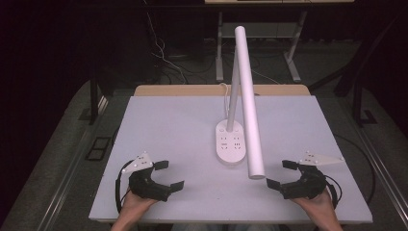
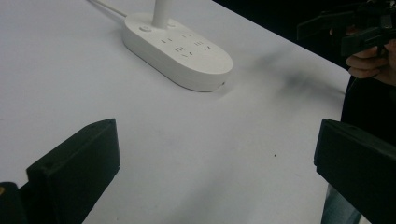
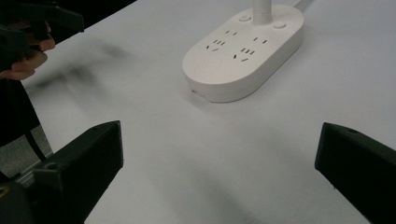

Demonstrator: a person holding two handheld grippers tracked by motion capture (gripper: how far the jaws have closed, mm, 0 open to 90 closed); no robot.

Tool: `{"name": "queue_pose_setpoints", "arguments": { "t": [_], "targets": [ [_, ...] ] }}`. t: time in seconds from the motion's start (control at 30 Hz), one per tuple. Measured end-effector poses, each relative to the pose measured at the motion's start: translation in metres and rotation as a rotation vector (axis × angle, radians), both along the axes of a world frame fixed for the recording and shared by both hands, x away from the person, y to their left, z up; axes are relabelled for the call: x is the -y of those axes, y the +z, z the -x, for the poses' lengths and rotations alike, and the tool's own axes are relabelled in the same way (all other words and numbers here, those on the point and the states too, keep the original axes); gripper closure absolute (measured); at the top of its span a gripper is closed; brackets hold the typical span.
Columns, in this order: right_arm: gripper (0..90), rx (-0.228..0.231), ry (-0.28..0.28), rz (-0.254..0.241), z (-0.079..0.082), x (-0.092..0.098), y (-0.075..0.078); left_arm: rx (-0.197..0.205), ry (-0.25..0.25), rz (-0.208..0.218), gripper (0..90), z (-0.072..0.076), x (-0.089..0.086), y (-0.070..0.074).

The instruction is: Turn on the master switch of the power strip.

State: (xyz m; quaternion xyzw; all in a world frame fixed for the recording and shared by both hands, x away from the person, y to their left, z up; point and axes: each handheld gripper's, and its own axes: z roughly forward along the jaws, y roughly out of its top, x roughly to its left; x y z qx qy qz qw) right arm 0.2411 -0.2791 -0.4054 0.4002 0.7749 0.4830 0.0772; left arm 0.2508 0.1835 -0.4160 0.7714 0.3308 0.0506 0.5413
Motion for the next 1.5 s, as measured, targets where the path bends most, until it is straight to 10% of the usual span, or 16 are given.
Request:
{"name": "queue_pose_setpoints", "arguments": {
  "t": [1.5],
  "targets": [
    [0.5, -0.029, 0.0, 0.026, -0.001, 0.002, -0.005, -0.046, -0.053, -0.08, 0.6, -0.009, 0.008, 0.016]
  ]
}}
